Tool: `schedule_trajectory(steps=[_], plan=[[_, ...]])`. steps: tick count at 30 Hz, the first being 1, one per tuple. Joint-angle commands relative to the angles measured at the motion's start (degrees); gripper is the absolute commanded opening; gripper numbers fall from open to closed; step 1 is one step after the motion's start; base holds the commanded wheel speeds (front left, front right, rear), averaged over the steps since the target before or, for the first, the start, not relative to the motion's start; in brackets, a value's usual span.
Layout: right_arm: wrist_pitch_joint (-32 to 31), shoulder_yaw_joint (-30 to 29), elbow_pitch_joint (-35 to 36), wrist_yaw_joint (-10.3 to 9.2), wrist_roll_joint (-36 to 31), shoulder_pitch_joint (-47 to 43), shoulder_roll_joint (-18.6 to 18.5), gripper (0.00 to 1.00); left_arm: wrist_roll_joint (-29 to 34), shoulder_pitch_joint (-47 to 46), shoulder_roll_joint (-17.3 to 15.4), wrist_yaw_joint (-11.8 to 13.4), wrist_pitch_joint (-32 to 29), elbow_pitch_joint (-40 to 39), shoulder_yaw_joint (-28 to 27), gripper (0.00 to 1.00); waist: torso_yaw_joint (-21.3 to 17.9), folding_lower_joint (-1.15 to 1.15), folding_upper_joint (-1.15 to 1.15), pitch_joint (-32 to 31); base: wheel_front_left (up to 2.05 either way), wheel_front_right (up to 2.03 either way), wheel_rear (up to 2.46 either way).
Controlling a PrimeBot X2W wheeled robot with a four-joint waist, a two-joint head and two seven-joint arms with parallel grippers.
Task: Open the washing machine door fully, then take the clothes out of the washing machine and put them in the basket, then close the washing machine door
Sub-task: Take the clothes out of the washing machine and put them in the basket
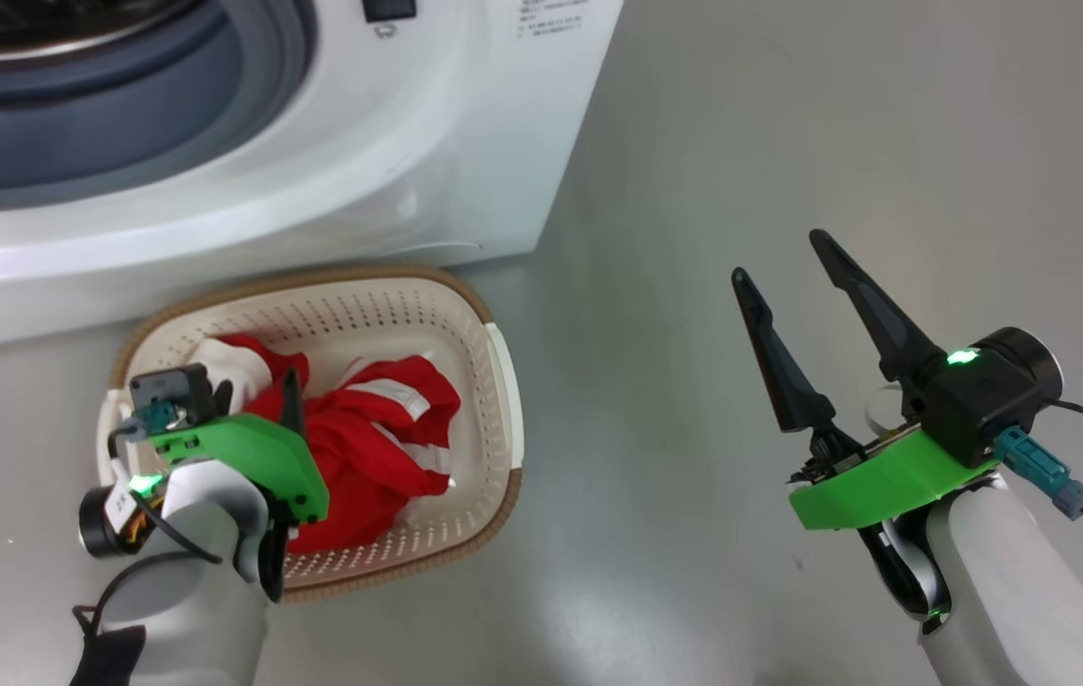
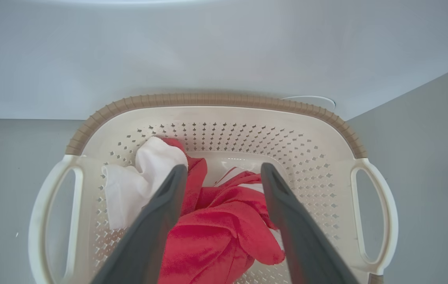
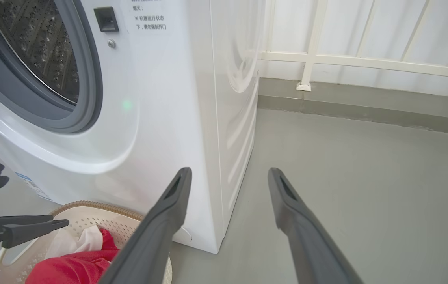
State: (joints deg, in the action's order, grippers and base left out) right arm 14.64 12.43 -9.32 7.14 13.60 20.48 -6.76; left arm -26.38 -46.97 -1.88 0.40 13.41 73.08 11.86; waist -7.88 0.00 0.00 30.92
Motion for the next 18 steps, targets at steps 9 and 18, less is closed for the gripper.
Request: schedule_trajectory(steps=[9,18], plan=[[0.4,-0.5,0.3,0.35,-0.5,-1.8,0.2,1.00,0.9,4.2,-2.0,0.7,1.6,-9.8,-1.9,1.00,2.9,0.00,0.00,-6.2,0.00,0.00,0.00],[0.4,-3.8,-0.6,0.35,-3.2,-4.4,0.9,1.00,4.6,13.8,-1.9,0.7,1.6,-28.5,-4.8,1.00,4.6,0.00,0.00,-12.8,0.00,0.00,0.00]])
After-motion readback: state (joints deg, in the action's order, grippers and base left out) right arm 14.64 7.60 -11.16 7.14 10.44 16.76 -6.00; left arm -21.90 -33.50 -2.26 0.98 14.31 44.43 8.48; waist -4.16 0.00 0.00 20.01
